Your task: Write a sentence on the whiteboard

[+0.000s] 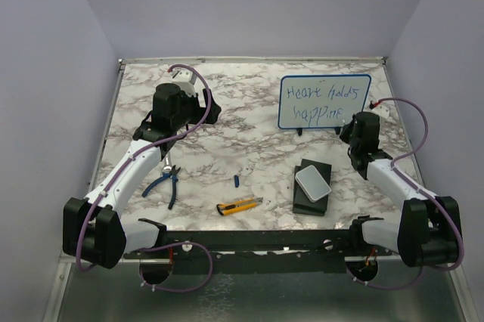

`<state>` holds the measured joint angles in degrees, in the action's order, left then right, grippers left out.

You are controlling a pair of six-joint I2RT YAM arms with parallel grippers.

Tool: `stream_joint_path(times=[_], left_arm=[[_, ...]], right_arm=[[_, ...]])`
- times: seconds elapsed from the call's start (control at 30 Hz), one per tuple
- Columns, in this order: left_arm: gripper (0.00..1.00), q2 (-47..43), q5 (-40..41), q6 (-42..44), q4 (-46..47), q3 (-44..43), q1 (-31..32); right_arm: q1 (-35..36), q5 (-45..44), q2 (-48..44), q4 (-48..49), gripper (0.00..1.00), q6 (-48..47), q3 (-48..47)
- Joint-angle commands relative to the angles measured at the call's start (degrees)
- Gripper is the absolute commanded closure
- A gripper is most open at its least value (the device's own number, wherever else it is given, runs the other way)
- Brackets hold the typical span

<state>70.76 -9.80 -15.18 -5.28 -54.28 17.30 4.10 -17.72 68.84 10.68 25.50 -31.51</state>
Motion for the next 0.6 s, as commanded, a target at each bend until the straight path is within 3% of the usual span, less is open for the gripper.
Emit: stream_joint_path(times=[0.0,0.57], left_arm=[[0.13,-1.1,0.6,0.3,1.0,0.8,-0.3],[0.13,-1.2,0.5,0.3,0.9,0.8,-0.3]], right_arm=[[-0.2,-0.1,1.3,2.2,1.0,-0.3,0.5],[-0.2,4.6,2.8,4.2,0.99,-1.7,0.4]])
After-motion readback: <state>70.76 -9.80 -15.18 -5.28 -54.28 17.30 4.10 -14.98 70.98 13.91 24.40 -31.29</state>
